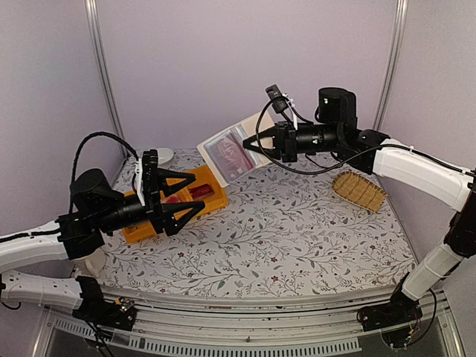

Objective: Take the credit cards out of the card holder
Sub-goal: Pass from the right arm to the left

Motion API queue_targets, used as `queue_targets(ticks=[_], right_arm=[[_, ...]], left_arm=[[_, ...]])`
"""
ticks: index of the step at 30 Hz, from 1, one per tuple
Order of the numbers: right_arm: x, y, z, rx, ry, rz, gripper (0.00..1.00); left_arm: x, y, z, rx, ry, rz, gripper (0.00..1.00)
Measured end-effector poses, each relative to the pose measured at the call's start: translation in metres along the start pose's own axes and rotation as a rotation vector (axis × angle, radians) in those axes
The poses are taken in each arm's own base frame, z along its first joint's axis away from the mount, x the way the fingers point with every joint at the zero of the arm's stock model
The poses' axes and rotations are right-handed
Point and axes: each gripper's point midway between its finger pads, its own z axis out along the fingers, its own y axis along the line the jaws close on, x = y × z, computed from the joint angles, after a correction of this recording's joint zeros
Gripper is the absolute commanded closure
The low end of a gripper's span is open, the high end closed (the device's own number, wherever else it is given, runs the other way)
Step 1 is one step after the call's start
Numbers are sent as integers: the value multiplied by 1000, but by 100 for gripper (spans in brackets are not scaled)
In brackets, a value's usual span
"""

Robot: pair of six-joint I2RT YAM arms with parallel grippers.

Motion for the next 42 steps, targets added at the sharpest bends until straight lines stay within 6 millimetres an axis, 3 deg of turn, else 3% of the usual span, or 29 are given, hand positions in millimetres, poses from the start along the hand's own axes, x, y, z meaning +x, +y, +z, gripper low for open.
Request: queue_targets(ticks=[9,15,21,27,35,39,42], right_arm=[[-36,27,-14,-58,-118,23,99],[-59,42,-25,-68,-190,-34,99],[-69,45,-32,-43,-227,-60,99],[-74,46,-36,-32,-249,-75,99],[-81,53,-38,-59,-276,-85,98],[-83,58,-39,-83,-282,-92,98],[-83,60,-39,-97,-283,-90,99]], left_arm=[[-41,15,-6,-86,-182,-10,13],[-59,23,5,-90,-199,-69,5],[-85,23,9,-64,-227,-121,2],[-92,20,10,-20,-225,-153,2],[-92,17,29,57,-192,-171,16],[-93,14,46,119,-183,-183,30],[-88,15,57,142,-172,-194,48]])
